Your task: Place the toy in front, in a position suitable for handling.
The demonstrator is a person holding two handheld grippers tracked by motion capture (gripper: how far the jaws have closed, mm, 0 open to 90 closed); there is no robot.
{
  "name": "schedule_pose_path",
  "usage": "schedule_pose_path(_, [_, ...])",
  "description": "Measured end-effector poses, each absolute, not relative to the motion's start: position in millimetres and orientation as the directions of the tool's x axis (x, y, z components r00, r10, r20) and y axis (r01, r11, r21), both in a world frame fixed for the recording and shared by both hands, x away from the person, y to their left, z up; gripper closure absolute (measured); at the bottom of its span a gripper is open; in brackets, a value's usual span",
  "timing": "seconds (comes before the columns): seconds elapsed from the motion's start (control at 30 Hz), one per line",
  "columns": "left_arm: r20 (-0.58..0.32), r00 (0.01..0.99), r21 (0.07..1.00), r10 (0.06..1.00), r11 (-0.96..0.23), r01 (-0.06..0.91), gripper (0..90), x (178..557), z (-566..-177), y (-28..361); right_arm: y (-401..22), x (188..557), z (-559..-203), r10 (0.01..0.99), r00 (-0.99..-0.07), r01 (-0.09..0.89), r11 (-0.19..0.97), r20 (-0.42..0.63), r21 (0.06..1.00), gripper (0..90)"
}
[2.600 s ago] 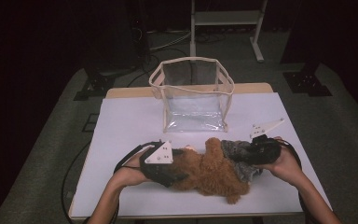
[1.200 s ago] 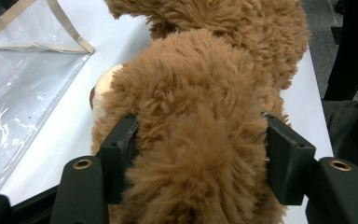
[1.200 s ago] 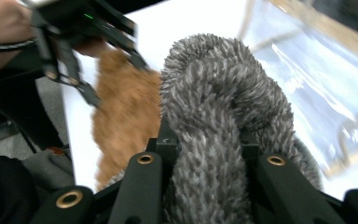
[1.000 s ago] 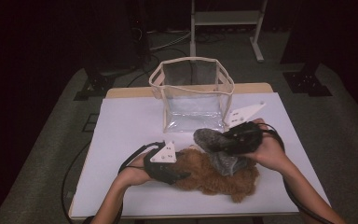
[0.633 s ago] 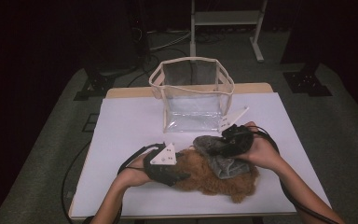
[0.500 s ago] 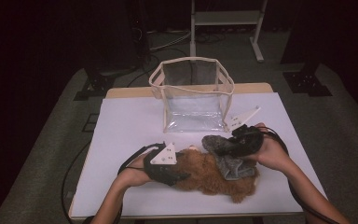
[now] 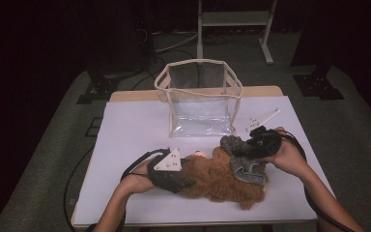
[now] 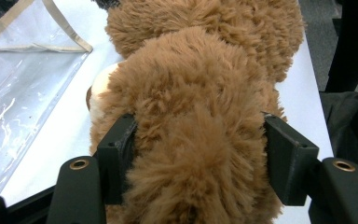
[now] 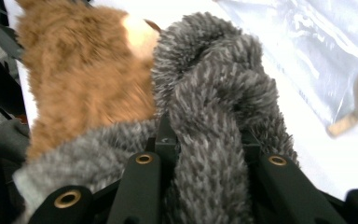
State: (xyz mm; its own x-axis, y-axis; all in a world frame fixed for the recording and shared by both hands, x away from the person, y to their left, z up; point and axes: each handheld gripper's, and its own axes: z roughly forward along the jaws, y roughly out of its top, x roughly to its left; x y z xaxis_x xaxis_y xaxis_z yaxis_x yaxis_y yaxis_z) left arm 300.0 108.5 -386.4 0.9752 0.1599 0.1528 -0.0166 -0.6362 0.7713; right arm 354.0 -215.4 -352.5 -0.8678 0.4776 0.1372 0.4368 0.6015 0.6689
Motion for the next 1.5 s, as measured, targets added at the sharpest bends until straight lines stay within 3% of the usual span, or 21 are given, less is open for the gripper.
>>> schedule_pose_path(0.3, [0.16,0.975,0.764,0.156,-0.645,-0.022,34.9,300.6,-385.6,107.6,-225.8,345.6,-344.7,0.468,-0.868,0.44,0.566,0.167,0.697,69.5])
schedule_pose_path(0.63, [0.157,0.975,0.768,0.16,-0.64,-0.018,33.4,301.6,-387.2,109.9,-185.7,345.2,-350.5,0.358,-0.906,0.403,0.569,0.226,0.717,69.2])
schedule_pose_path(1.13, [0.141,0.973,0.778,0.182,-0.628,0.005,32.4,305.2,-386.4,108.6,-285.5,326.7,-354.3,0.524,-0.812,0.513,0.434,0.256,0.74,69.4])
schedule_pose_path(1.5, [0.135,0.97,0.788,0.202,-0.615,0.018,31.4,307.3,-387.0,108.6,-224.8,316.9,-332.8,0.408,-0.902,0.361,0.53,0.142,0.767,69.0])
